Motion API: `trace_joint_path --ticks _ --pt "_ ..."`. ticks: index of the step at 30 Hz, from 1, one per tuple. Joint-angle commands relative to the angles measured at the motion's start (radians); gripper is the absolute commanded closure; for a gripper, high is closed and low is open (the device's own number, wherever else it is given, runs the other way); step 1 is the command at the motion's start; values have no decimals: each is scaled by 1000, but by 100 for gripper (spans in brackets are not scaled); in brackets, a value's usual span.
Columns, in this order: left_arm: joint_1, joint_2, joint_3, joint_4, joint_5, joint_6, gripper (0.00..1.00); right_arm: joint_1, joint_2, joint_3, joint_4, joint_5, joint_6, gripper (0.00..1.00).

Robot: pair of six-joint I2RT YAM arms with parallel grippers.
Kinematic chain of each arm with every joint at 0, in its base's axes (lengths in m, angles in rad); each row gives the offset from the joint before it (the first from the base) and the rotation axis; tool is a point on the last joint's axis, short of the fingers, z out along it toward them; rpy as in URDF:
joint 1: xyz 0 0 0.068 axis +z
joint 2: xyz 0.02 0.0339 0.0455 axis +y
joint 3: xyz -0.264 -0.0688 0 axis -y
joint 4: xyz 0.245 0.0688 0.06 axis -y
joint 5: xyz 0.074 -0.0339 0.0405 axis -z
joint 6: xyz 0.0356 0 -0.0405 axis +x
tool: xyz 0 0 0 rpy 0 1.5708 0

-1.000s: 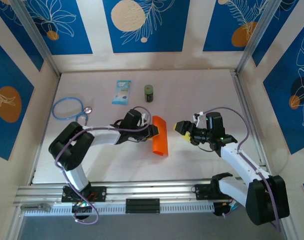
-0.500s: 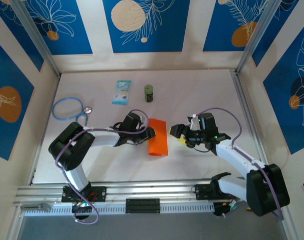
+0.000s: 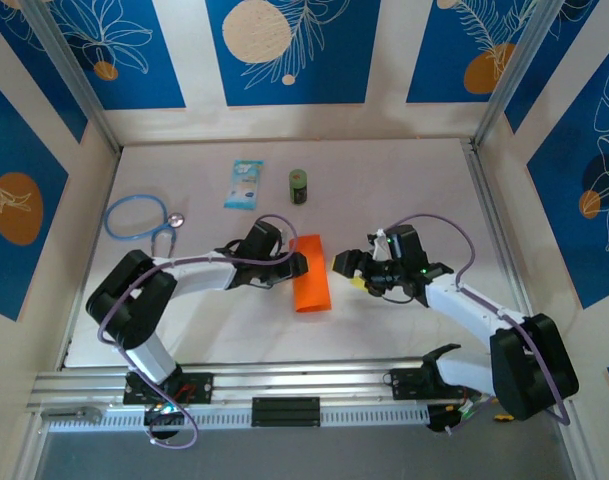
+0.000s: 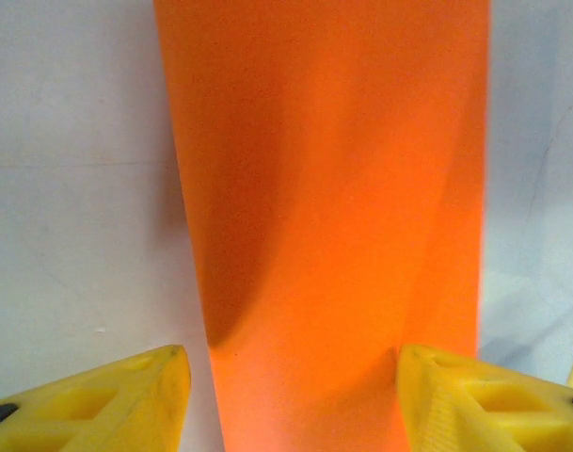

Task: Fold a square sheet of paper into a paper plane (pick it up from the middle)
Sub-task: First fold the square sheet of paper in half at the center of the table.

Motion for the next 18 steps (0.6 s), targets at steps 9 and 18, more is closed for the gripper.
trace_joint_path --ticks 9,18 --pt "5 17 46 -73 -17 50 40 35 42 42 10 21 12 13" --pt "4 53 82 -102 -32 53 38 38 94 47 27 14 17 21"
